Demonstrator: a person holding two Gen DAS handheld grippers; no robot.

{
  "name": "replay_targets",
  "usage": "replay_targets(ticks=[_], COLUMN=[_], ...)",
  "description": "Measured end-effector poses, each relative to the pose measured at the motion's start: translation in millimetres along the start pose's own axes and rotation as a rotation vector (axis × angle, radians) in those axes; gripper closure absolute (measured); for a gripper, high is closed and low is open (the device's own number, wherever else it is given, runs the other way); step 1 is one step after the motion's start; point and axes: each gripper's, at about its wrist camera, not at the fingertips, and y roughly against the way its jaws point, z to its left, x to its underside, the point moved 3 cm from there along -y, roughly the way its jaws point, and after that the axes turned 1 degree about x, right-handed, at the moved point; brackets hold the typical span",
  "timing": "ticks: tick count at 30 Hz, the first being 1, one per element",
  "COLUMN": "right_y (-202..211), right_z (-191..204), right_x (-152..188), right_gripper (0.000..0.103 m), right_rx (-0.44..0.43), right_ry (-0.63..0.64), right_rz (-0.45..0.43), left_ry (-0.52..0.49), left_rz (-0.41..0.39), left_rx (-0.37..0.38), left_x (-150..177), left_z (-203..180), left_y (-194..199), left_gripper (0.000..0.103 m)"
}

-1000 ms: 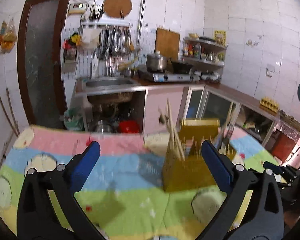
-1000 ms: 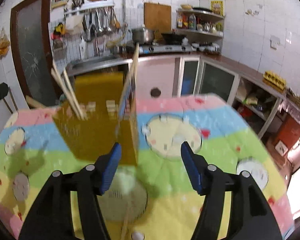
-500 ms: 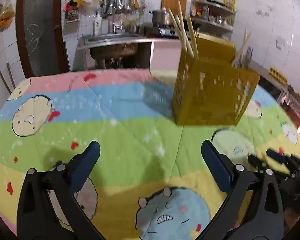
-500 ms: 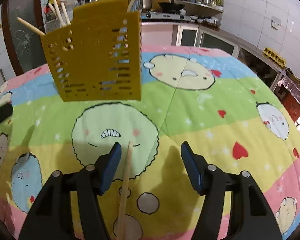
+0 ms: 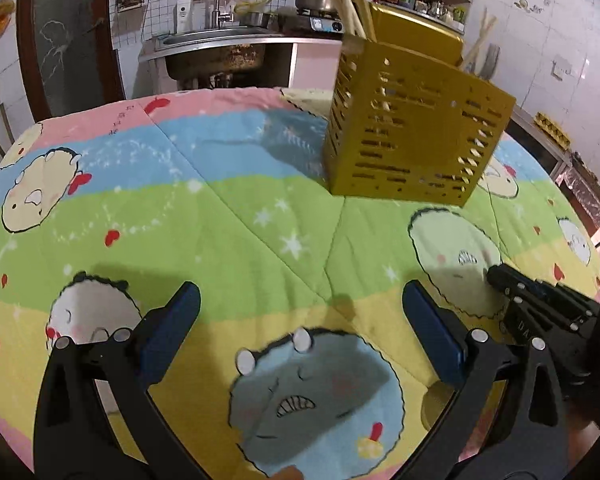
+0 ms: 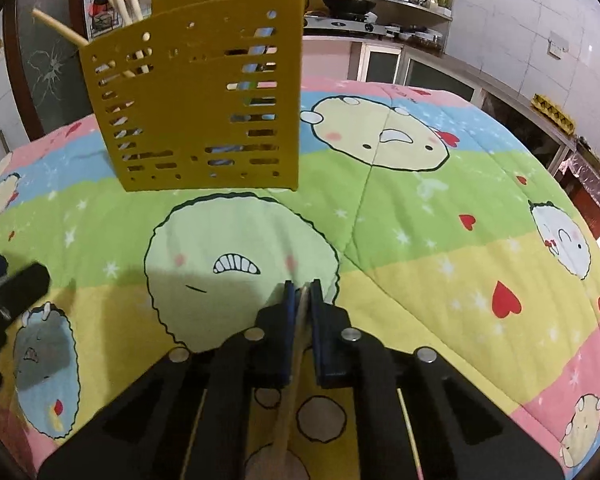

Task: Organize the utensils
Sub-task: 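Close the right tool on a wooden chopstick while the left tool moves to the olive-green spoon, then close the left tool on the olive-green spoon while the right tool lifts its chopstick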

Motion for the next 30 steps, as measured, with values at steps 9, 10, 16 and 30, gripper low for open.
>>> replay_targets(ticks=[9, 10, 16, 30], right_y=[13, 15, 22, 22], right_z=[-31, -39, -67, -76], right_x=[8, 11, 18, 24], right_gripper=[0.096, 0.096, 0.096, 0.096], right_rx=[0.004, 0.008, 0.025, 0.013], right_ry=[-0.015, -0.023, -0.054, -0.067], right_rz=[0.010, 0.013, 0.016, 0.037], left_ry=[-0.054, -0.058, -0.072, -0.107], left_rz=[0.036, 0.043, 0.097, 0.143], left_rx=[0.021, 0.024, 0.058, 0.069], left_x=[22, 25, 47, 61], left_z=[-34, -38, -64, -84], left_y=[6, 7, 12, 10], left_gripper=[0.006, 0.006, 0.022, 0.066])
